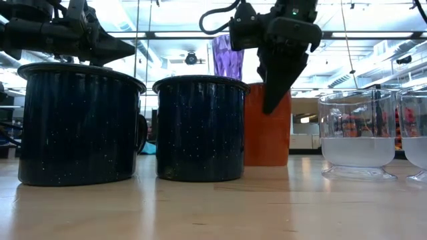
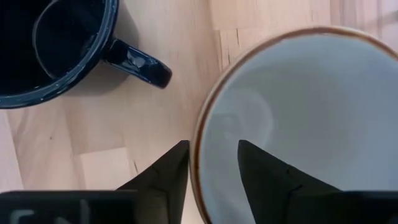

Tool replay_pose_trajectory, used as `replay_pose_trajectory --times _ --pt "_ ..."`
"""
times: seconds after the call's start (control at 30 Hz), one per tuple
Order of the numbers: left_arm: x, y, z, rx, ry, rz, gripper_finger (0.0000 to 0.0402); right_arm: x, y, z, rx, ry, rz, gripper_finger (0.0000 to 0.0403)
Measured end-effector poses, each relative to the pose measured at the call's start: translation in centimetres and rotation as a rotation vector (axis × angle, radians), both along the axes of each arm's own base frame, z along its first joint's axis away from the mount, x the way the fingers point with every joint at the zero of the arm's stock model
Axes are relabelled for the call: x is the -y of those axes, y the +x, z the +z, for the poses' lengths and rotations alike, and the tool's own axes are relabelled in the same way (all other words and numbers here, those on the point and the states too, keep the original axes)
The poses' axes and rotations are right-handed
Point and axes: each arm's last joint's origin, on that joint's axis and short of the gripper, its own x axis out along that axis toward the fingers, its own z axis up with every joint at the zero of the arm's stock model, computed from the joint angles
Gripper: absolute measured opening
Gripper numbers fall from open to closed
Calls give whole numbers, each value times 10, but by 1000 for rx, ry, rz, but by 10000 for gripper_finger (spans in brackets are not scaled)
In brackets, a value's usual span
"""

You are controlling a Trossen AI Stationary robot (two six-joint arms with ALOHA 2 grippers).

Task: Stack small to large cups/mugs on shelf
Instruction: Put the orange mug on the shelf

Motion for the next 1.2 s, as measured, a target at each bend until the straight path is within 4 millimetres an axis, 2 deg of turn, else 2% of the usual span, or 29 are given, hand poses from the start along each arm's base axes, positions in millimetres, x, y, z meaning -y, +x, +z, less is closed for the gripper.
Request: replay_pose_trajectory --times 0.53,0.9,1.2 --pt "0 0 0 -1 1 0 28 10 1 1 -26 112 2 26" --pt "0 0 0 -2 1 0 33 15 0 26 -105 138 -10 30" --pt "0 0 -1 -13 -1 0 24 15 -1 58 -129 128 0 33"
